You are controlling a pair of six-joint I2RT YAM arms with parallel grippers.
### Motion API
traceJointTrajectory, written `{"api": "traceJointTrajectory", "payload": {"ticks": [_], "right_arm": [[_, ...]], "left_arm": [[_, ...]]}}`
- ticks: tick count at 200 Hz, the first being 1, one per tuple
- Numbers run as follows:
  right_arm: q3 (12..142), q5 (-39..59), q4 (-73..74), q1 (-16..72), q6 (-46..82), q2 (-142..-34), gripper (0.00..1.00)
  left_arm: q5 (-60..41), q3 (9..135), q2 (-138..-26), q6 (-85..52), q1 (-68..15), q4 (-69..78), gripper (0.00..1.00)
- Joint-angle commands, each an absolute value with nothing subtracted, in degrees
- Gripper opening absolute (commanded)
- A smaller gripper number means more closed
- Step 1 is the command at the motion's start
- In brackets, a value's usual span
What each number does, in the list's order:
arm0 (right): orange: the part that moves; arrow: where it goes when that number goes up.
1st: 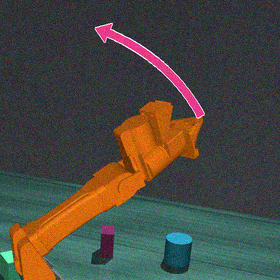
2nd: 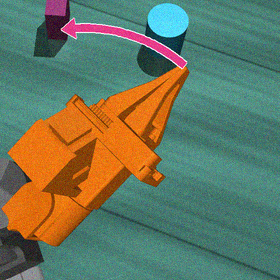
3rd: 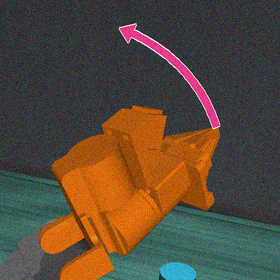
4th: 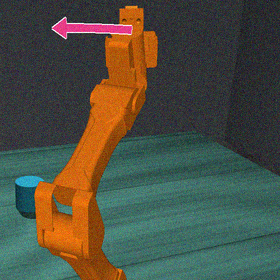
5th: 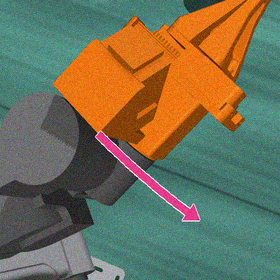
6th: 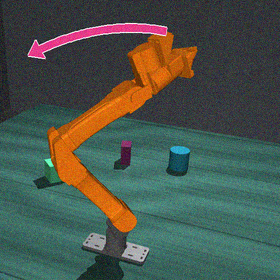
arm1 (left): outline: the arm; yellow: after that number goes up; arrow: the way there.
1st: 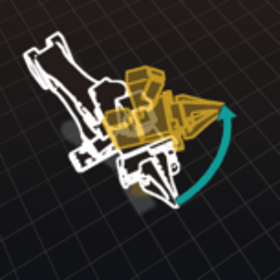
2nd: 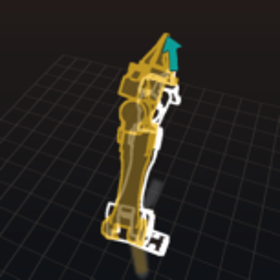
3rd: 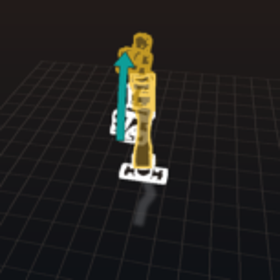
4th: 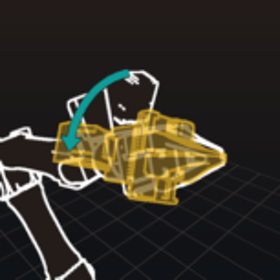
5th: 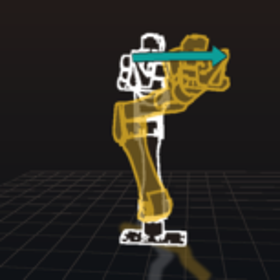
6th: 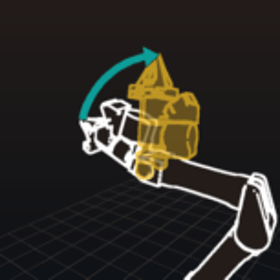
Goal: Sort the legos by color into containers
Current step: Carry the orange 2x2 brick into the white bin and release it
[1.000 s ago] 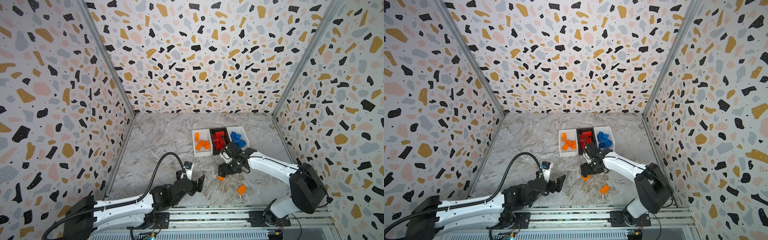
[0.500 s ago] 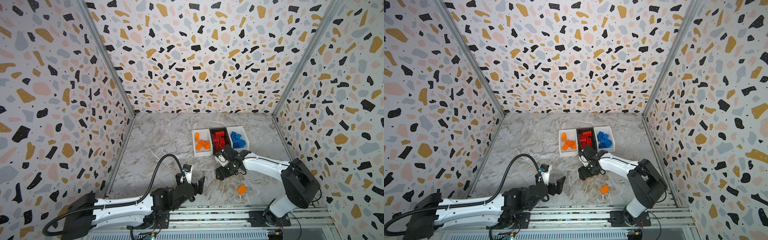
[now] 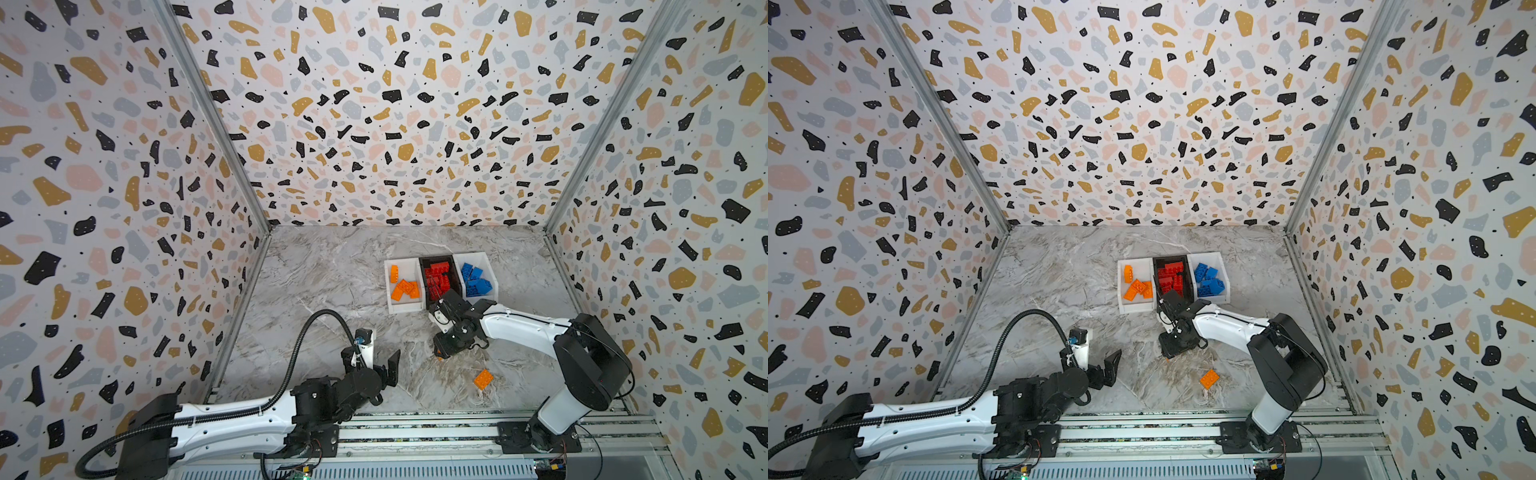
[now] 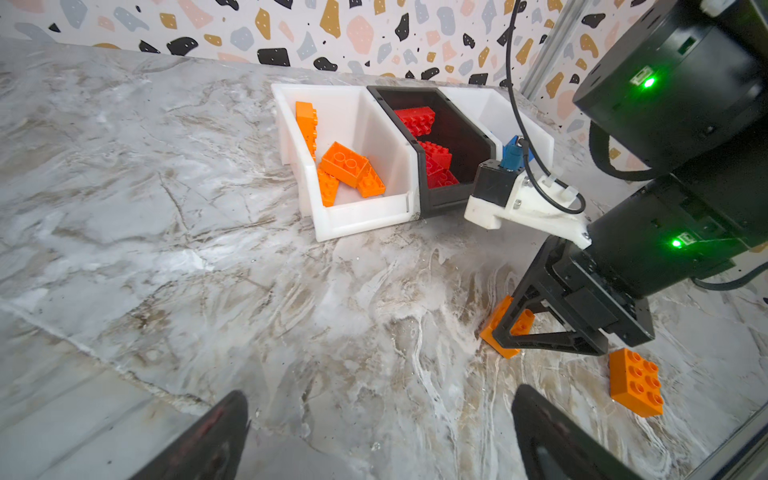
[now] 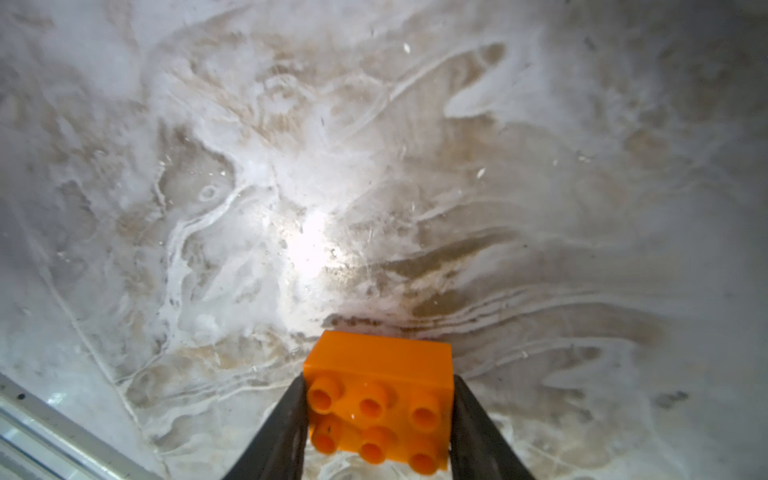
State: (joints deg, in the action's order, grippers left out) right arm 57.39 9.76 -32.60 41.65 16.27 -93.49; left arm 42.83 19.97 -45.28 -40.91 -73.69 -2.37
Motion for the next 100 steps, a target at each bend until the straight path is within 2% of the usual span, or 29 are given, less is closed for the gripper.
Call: {"api": "traceJointTrajectory", "payload": {"ticks": [1,47,100], "right_arm": [[66.1,8.6,-35.1,40.7,16.1,-93.5,0.43],[86.6,9.7,-38.1,38.5,14.1,-103.1,0.43],[110.1,11.8,-41.9,36.8,13.6,-120.3,0.44]], "left_arm": [[47.8,20.3,-43.1,-39.4,-73.9,-4.4,1.0],[50.7,23.1,-41.9,-34.6,-73.8,-4.2,1.0],[52.6,25.5,-43.4,-31.2,-72.6,-4.7,1.0]]}}
